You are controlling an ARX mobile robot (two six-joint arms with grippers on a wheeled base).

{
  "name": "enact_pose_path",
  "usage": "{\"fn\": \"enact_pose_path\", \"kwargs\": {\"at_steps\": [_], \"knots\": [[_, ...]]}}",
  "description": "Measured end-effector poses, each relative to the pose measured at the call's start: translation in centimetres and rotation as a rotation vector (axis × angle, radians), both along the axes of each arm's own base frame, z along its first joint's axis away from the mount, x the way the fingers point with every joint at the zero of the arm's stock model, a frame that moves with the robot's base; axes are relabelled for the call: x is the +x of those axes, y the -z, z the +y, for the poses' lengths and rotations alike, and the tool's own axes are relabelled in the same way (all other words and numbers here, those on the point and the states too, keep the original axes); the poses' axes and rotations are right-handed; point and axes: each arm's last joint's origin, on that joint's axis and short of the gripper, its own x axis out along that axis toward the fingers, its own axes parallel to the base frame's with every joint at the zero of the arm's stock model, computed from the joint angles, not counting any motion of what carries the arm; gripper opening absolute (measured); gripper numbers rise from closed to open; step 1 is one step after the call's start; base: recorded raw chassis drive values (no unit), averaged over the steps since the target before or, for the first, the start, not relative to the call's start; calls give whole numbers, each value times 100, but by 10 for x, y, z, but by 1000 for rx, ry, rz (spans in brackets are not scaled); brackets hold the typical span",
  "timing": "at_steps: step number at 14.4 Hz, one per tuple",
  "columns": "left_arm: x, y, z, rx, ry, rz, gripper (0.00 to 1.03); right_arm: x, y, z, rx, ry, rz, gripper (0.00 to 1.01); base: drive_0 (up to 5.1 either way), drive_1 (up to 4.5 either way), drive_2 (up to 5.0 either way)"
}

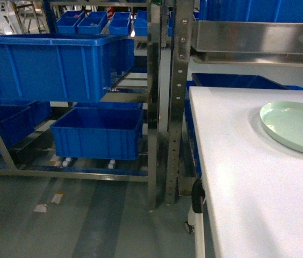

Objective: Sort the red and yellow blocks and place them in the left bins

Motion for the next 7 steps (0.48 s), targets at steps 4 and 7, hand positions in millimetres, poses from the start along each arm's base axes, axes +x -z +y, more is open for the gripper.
{"fn": "enact_pose_path", "kwargs": {"at_steps": [4, 7], "knots": [[0, 0, 0, 0, 0, -1, 27, 0, 0, 0, 0, 0, -1, 27, -485, 328, 160], [0, 0, 0, 0, -1, 2, 27, 0, 0, 0, 0, 0, -1, 27, -478, 357, 133]]}}
